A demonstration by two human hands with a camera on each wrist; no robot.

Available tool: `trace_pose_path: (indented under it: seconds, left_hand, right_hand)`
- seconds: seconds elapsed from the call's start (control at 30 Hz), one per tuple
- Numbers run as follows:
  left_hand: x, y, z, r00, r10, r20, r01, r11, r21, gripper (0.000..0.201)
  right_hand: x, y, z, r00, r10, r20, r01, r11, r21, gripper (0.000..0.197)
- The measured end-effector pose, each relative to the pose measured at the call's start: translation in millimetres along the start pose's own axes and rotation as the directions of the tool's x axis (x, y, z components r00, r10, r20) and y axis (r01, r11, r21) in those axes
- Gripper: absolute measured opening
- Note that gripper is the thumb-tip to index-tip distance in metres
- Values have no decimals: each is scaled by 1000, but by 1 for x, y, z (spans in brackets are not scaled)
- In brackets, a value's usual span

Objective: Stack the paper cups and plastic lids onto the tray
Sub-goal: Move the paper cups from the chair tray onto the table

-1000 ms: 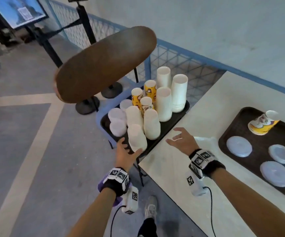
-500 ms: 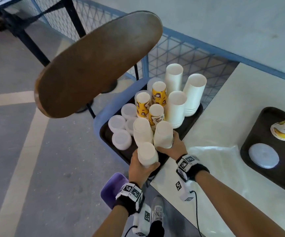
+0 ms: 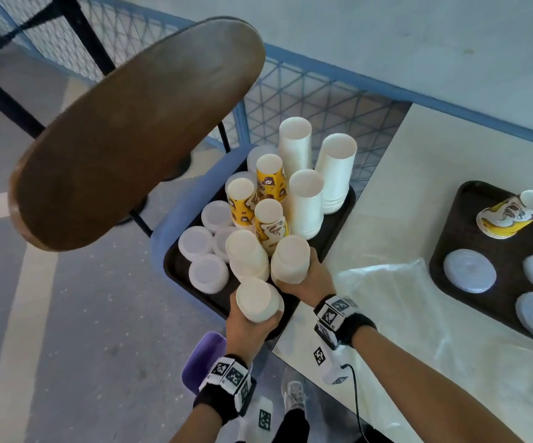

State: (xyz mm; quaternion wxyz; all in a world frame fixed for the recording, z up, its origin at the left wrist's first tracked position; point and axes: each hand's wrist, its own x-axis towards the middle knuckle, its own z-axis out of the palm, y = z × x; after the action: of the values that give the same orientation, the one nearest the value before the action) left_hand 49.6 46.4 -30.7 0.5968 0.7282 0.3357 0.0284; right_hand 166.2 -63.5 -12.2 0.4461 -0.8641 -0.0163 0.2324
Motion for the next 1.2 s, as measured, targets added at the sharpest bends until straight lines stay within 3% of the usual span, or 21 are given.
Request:
trace_pose_path:
  seconds: [0.1, 0.23, 0.33, 0.43, 0.63, 0.77, 0.97, 1.2]
  left_hand:
    - [-2, 1, -5, 1000, 8, 4, -9, 1000, 17, 98]
    - [-12, 12, -8, 999, -32, 13, 32, 999, -7, 75]
    - [-18, 31, 5, 998, 12, 64, -13, 1000, 14, 75]
    - [-9, 56, 41, 977, 112, 183, -119, 993, 28, 70]
    - [37, 121, 155, 947, 140, 288, -161, 986, 50, 66]
    - [89, 158, 233, 927, 185, 327, -213, 975, 54, 91]
    - [142, 180, 309, 940, 160, 302, -203, 972, 117, 80]
    - [160, 168, 329, 951, 130, 280, -190, 962, 198, 78]
  right_hand:
    - [-10, 3, -8, 1000, -20, -9, 21, 991, 135, 86]
    - [-24, 21, -33, 998, 15, -55, 0, 967, 254, 79]
    - [-25, 42, -69, 984, 93, -151, -50, 963, 264, 75]
    - [-11, 59, -122, 939, 167, -300, -91, 964, 251, 73]
    - [44, 74, -225, 851, 233, -470, -100, 952, 291, 87]
    - [90, 79, -264, 850, 212, -482, -95, 962, 254, 86]
    - [139, 94, -287, 855, 289, -432, -191, 948, 256, 84]
    - [164, 105, -284, 876, 279, -394, -199, 952, 231, 80]
